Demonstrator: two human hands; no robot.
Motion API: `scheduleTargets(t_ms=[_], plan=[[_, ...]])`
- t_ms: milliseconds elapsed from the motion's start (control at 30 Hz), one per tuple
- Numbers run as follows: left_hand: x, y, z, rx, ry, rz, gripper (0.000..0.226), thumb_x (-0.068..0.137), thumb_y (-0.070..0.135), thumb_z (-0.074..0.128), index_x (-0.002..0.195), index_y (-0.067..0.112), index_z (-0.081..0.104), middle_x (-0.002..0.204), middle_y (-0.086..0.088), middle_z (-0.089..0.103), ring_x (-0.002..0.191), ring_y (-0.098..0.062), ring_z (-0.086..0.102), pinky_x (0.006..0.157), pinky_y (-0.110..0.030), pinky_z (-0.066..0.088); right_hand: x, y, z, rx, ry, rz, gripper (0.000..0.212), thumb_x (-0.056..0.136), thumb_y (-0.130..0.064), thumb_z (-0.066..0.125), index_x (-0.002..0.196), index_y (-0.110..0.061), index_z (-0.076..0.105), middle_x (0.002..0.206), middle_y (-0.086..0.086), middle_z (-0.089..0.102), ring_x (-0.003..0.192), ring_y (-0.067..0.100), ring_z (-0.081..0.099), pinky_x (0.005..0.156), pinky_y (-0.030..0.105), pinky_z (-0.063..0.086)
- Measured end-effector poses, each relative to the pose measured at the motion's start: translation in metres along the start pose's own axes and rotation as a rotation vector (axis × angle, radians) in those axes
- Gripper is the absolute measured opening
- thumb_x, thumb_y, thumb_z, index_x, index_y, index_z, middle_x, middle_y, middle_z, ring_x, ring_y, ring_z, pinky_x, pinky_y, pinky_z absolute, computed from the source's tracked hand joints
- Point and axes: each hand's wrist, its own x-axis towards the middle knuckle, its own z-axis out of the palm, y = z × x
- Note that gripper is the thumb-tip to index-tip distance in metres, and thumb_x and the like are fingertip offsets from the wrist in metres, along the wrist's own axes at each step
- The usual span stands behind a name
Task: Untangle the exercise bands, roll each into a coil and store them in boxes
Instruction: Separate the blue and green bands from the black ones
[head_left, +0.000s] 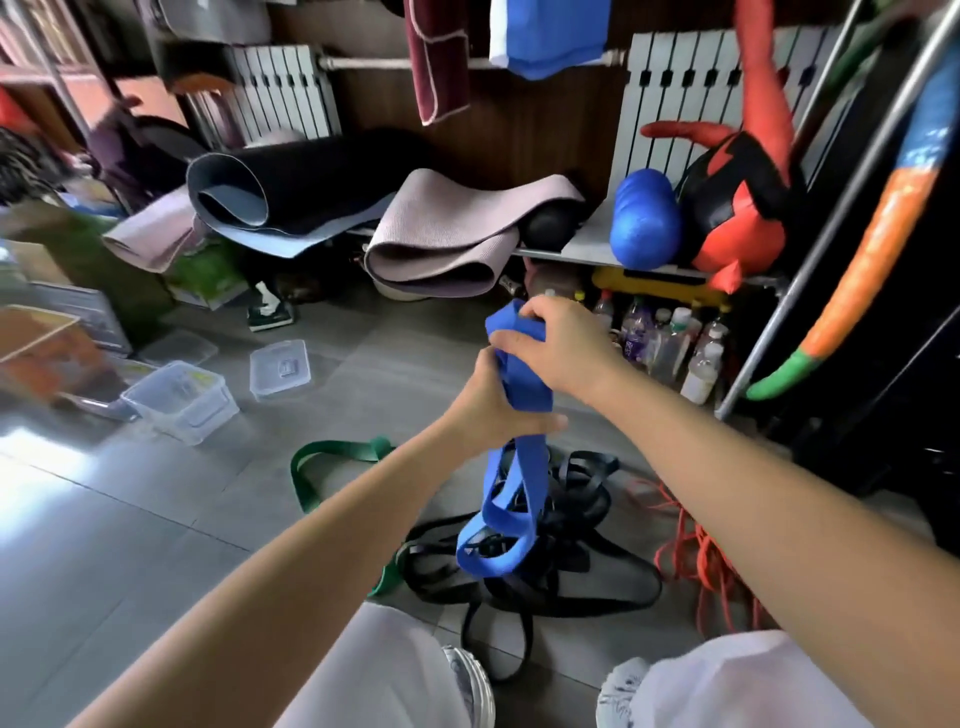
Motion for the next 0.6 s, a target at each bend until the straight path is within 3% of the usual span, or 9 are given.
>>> scheduleTargets(t_ms=[67, 133, 200, 267, 400, 467, 600], plan=[[0.004, -0.005, -0.002, -0.045, 0.196, -0.047, 0.051, 0.071, 0.015, 0.079, 0.111, 0.021, 0.049, 0.091, 0.009, 0.061, 0.080, -0.008, 0.059, 0.057, -0.016, 0.047, 0.002, -0.011, 0.007, 0.066, -0.058, -0.018, 0.031, 0.077, -0.041, 0.072, 0.084, -0.015, 0.058, 0.073, -0.007, 0.051, 0.065, 0.009, 0.046, 0.055, 0.021, 0.033], [0.010, -0.010, -0.017, -0.119, 0.327, -0.111, 0.025, 0.074, 0.011, 0.074, 0.090, 0.023, 0.059, 0.073, 0.009, 0.063, 0.073, -0.017, 0.061, 0.054, -0.020, 0.050, 0.005, -0.018, 0.011, 0.164, -0.079, -0.017, 0.038, 0.075, -0.040, 0.074, 0.100, -0.014, 0.063, 0.081, -0.009, 0.055, 0.070, 0.002, 0.049, 0.067, 0.022, 0.042], [0.015, -0.016, -0.045, -0.193, 0.390, -0.135, 0.021, 0.071, 0.011, 0.072, 0.082, 0.025, 0.061, 0.075, 0.004, 0.065, 0.076, -0.021, 0.062, 0.071, -0.036, 0.055, 0.008, -0.017, 0.015, 0.223, -0.061, -0.010, 0.040, 0.079, -0.037, 0.071, 0.110, -0.014, 0.061, 0.084, -0.009, 0.055, 0.073, 0.002, 0.051, 0.079, 0.027, 0.047], [0.017, -0.019, -0.080, -0.160, 0.464, -0.124, 0.020, 0.063, 0.021, 0.067, 0.081, 0.026, 0.061, 0.081, -0.002, 0.066, 0.078, -0.024, 0.062, 0.080, -0.044, 0.053, 0.008, -0.006, 0.020, 0.204, -0.070, 0.022, 0.038, 0.083, -0.037, 0.067, 0.112, -0.014, 0.059, 0.087, -0.004, 0.054, 0.077, 0.011, 0.051, 0.080, 0.030, 0.045], [0.023, -0.021, -0.152, -0.100, 0.624, -0.108, 0.021, 0.070, 0.015, 0.066, 0.087, 0.023, 0.058, 0.082, -0.001, 0.065, 0.079, -0.024, 0.063, 0.080, -0.046, 0.054, -0.004, 0.033, 0.043, 0.112, -0.209, 0.159, 0.035, 0.086, -0.043, 0.061, 0.109, -0.016, 0.058, 0.089, -0.006, 0.053, 0.083, 0.014, 0.051, 0.072, 0.026, 0.039], [0.031, -0.018, -0.184, -0.113, 0.688, -0.093, 0.021, 0.076, 0.006, 0.064, 0.089, 0.020, 0.057, 0.084, -0.001, 0.065, 0.081, -0.024, 0.064, 0.081, -0.044, 0.056, -0.009, 0.051, 0.057, 0.000, -0.298, 0.188, 0.044, 0.086, -0.050, 0.056, 0.117, -0.018, 0.055, 0.103, -0.002, 0.055, 0.091, 0.014, 0.054, 0.074, 0.026, 0.040], [0.050, -0.010, -0.210, -0.092, 0.703, -0.092, 0.020, 0.077, 0.007, 0.062, 0.081, 0.024, 0.054, 0.075, 0.006, 0.061, 0.074, -0.019, 0.062, 0.069, -0.033, 0.054, -0.010, 0.075, 0.079, -0.234, -0.469, 0.200, 0.049, 0.087, -0.054, 0.054, 0.125, -0.023, 0.051, 0.129, 0.004, 0.047, 0.110, 0.019, 0.052, 0.081, 0.026, 0.036]])
